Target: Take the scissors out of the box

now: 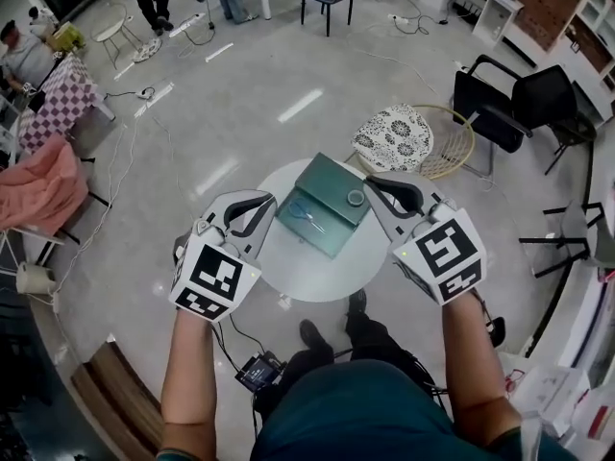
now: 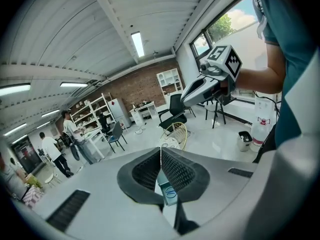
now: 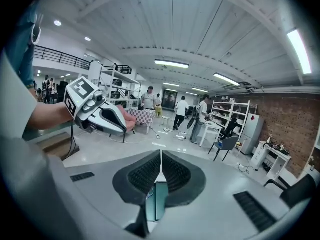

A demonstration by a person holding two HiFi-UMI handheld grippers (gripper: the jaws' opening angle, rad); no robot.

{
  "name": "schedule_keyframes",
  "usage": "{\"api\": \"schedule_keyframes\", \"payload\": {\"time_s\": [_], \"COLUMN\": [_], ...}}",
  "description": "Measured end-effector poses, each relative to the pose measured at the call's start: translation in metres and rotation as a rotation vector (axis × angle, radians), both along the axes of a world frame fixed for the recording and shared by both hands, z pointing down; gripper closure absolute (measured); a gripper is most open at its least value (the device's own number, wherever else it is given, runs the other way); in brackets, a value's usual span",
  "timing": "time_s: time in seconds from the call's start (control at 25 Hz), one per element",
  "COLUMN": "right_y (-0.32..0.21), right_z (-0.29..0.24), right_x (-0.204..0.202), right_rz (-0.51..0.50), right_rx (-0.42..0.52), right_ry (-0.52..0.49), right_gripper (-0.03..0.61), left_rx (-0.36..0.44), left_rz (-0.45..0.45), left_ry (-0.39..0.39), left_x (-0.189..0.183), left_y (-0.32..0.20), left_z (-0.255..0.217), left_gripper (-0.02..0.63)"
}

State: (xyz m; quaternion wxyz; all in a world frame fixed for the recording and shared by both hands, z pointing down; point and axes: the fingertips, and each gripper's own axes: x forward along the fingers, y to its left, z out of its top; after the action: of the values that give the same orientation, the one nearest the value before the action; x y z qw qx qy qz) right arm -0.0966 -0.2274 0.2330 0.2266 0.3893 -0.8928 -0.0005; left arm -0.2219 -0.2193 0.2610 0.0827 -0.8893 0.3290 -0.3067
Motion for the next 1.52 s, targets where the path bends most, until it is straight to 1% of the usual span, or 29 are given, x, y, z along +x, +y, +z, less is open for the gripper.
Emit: {"api": "schedule_keyframes", "payload": {"time_s": [0.2,0.44,0.64,0.84,1.12,1.28,1.52], "right_y": [-0.038,-0.083,-0.114,-0.14,-0.174,-0.187,-0.196], "right_z": [0.028,0.07,0.112,0.153,0.212,0.247,0.301], "right_x": [0.009,0.018,0.041,0.055,0.073,0.089,0.101], "right_rz": [-0.021,-0.022,-0.016,-0.002,0.018,0.027,0.039], "right_rx": [-0.031,-0.079,-0.13,-0.181,-0.231,-0.256,-0.303], "right_ry": [-0.007,-0.007,-0.011,-0.022,-0.028,-0.03,-0.04], "right_gripper": [0.54,0.538,0.54,0.538,0.538,0.54,0.538], "left_rx": [-0.041,-0.093,-0.152,-0.212,-0.274,-0.306,-0.356], "left_rz": [-0.012,0.001,0.021,0.056,0.114,0.152,0.228], "left_ry": [-0.036,-0.095,-0.149,-0.203,-0.28,-0.346,-0.444], "left_x": [0.008,0.01,0.026,0.037,0.048,0.06,0.068], "left_y": [-0.034,-0.08,-0.113,-0.139,-0.173,-0.185,-0.191], "left_z": [0.035,0.087,0.137,0.188,0.267,0.317,0.392], "left_gripper": [0.592,0.591,0.591,0.591,0.591,0.589,0.589]}}
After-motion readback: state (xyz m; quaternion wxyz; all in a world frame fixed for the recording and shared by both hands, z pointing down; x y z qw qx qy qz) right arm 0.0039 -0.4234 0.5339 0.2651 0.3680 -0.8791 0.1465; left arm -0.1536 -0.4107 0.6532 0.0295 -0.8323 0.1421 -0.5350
